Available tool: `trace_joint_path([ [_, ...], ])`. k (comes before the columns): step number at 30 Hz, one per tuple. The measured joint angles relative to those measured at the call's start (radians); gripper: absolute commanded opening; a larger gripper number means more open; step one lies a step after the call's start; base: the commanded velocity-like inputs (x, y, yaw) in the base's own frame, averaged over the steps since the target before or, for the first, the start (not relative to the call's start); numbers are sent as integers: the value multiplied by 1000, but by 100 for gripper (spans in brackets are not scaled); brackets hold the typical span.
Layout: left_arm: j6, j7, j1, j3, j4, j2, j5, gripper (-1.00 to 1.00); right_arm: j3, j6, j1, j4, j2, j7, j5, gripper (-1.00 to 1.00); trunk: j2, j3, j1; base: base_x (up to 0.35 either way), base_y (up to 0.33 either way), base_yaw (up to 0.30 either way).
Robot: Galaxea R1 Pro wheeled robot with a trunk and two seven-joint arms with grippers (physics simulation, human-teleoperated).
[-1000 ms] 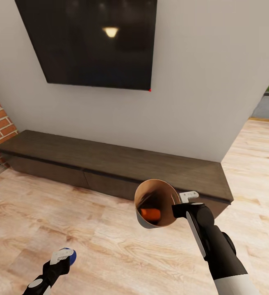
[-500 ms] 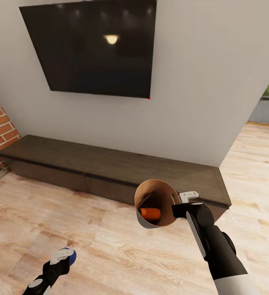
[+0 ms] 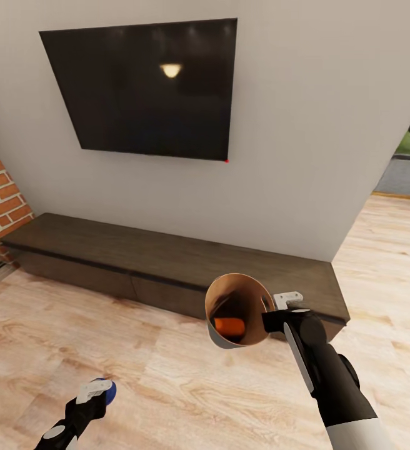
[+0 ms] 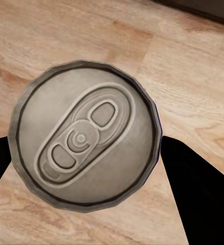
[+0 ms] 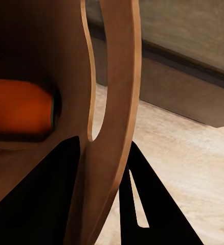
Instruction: Put the three can of soda from the living room inside the tash can in the kitchen.
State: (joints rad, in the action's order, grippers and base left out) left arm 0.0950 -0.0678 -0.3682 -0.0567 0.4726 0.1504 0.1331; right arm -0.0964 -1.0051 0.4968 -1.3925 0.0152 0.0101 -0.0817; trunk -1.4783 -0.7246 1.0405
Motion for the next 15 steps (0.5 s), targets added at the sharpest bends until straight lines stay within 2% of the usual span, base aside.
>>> trace_joint_path([
  [10,0,0,0,0,1,0,0,-100,0,0,0,0,0,0,0,-100,70,48,-38,0,0,0],
  [15,0,-1,0,-1,11,0,0,-100,0,0,0,0,0,0,0,-100,70,56,-38,0,0,6],
])
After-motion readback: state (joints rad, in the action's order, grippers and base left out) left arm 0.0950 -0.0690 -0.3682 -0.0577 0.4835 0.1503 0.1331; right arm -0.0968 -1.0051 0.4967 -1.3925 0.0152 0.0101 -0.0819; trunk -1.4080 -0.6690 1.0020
